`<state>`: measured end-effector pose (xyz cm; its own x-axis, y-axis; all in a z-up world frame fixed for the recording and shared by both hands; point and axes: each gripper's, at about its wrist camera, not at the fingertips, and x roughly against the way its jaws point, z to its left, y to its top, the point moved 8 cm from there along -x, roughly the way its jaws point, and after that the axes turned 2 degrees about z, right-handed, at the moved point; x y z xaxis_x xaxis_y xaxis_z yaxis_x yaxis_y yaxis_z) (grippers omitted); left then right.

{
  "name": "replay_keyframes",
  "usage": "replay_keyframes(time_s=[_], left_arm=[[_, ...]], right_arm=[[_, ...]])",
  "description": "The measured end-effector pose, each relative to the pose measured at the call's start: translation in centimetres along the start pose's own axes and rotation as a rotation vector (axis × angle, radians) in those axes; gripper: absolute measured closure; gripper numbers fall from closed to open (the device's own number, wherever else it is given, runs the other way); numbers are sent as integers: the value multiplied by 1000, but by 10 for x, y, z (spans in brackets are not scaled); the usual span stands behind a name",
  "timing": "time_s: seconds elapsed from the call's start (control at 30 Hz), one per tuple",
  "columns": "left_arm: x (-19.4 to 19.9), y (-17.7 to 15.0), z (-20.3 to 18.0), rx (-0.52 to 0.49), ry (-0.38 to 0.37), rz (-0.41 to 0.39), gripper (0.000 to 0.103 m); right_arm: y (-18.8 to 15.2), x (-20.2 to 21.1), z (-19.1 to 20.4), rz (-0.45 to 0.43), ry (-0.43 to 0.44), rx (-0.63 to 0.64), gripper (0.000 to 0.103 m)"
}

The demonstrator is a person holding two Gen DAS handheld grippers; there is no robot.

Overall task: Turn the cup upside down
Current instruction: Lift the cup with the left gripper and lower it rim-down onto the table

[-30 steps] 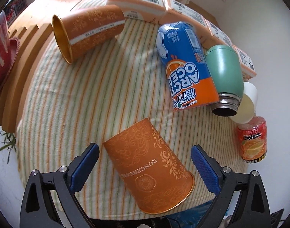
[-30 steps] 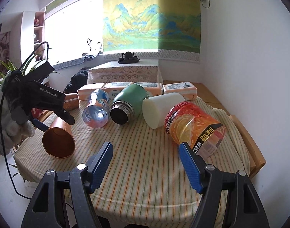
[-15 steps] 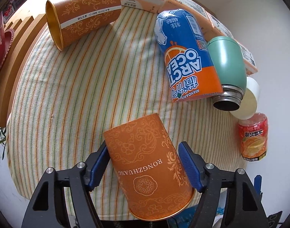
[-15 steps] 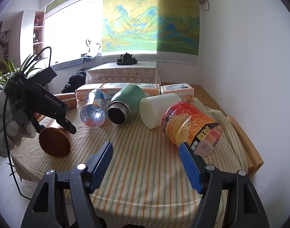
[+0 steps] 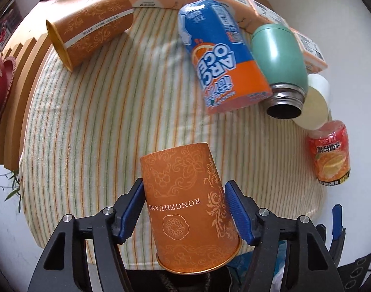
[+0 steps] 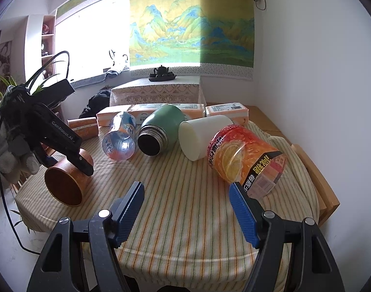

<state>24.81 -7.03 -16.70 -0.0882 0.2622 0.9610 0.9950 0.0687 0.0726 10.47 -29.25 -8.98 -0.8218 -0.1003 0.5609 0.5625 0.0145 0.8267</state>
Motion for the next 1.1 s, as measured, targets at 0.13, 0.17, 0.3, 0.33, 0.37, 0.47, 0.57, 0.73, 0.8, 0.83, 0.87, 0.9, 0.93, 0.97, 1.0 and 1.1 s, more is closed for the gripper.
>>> replay_keyframes(time_s=[0.13,0.17,0.3,0.33,0.37,0.47,0.57,0.73,0.8,0.83,0.87,0.9,0.93,0.97,1.0,1.1], left_arm=[[7,-2,-12,-17,-21,-54,36],[10,-3,-14,-20,-23,-71,36],[35,-4,-25,-79,-18,-241,36],[42,-4,-30,-100,-15,-299,36],[47,-3,-38,-124,4,-356,36],[59,-5,-53,-177,26,-517,36],[60,-5,-56,-185,42,-616,36],[51,-4,-54,-192,79,-683,36],[50,-5,-54,-208,98,-702,36],[49,-6,-55,-216,108,-710,36],[47,-8,-55,-224,114,-711,36],[45,-9,-57,-234,117,-710,36],[44,-11,-58,-247,121,-716,36],[41,-12,-58,-257,128,-724,36],[42,-15,-60,-269,136,-730,36],[39,-21,-62,-294,146,-737,37]], right_arm=[[0,2,-1,-5,-1,-2,35],[0,2,-2,-7,-2,-3,35],[-1,4,-8,-12,-11,-15,35],[-1,4,-9,-11,-12,-20,35],[-2,4,-11,-9,-13,-25,35],[-3,3,-13,-9,-18,-30,35],[-5,4,-12,-8,-29,-27,35],[-8,5,-15,-7,-53,-21,35],[-10,4,-17,-2,-56,-26,35],[-11,3,-17,0,-57,-27,35],[-11,3,-18,2,-59,-27,35],[-11,3,-19,2,-61,-28,35],[-11,2,-19,3,-62,-29,35],[-11,2,-20,3,-62,-30,35],[-11,2,-20,4,-62,-33,35],[-10,2,-21,2,-60,-42,35]])
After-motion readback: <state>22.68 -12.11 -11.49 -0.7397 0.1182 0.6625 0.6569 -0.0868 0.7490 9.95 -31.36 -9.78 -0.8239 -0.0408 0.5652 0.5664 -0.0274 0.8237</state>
